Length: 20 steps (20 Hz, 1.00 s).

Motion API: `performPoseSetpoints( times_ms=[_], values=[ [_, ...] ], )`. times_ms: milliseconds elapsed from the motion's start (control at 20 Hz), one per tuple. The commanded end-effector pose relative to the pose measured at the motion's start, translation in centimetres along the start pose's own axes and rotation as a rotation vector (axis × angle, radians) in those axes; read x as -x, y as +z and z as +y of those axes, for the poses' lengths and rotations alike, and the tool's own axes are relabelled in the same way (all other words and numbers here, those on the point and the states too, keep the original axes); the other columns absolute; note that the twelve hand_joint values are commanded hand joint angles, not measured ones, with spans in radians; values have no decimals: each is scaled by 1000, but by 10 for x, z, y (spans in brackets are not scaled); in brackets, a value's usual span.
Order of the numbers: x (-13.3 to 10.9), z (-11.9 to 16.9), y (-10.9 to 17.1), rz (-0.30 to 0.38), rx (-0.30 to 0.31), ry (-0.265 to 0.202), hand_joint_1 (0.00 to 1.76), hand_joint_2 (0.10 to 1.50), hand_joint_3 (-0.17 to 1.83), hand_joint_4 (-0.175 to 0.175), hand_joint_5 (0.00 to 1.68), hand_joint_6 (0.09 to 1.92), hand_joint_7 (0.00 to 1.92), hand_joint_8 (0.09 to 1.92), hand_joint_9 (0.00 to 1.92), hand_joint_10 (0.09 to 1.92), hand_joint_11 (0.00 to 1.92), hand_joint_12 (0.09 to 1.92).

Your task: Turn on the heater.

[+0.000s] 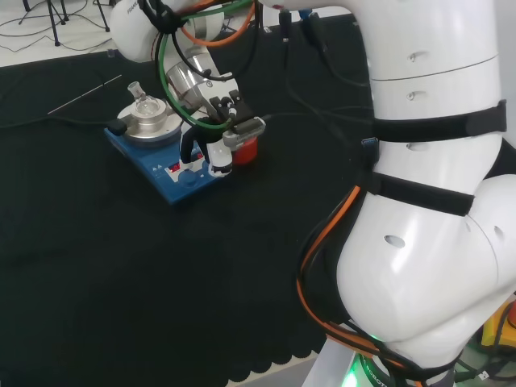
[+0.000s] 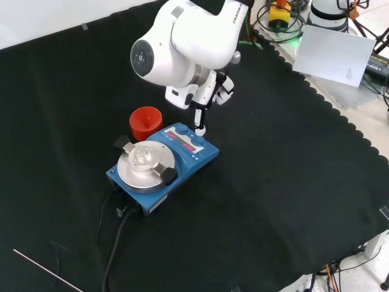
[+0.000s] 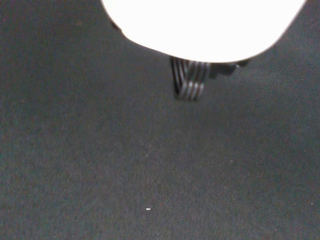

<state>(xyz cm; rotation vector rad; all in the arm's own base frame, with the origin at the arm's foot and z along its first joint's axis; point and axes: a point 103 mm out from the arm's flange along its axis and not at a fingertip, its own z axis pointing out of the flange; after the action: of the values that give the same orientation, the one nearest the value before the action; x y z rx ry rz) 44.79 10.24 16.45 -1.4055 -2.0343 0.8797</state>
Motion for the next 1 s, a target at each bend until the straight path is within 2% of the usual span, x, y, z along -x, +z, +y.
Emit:
performPoseSetpoints(
  times_ms=[50,1000],
  values=[
    [0,9,2,-13,-4,-4,1595,363,1539,-14,427,176,1834,1627,1920,1363,1854,1367],
    [9,16,6,4,-5,-18,1596,364,1540,-15,437,168,1833,1628,1920,1362,1855,1366]
  ],
)
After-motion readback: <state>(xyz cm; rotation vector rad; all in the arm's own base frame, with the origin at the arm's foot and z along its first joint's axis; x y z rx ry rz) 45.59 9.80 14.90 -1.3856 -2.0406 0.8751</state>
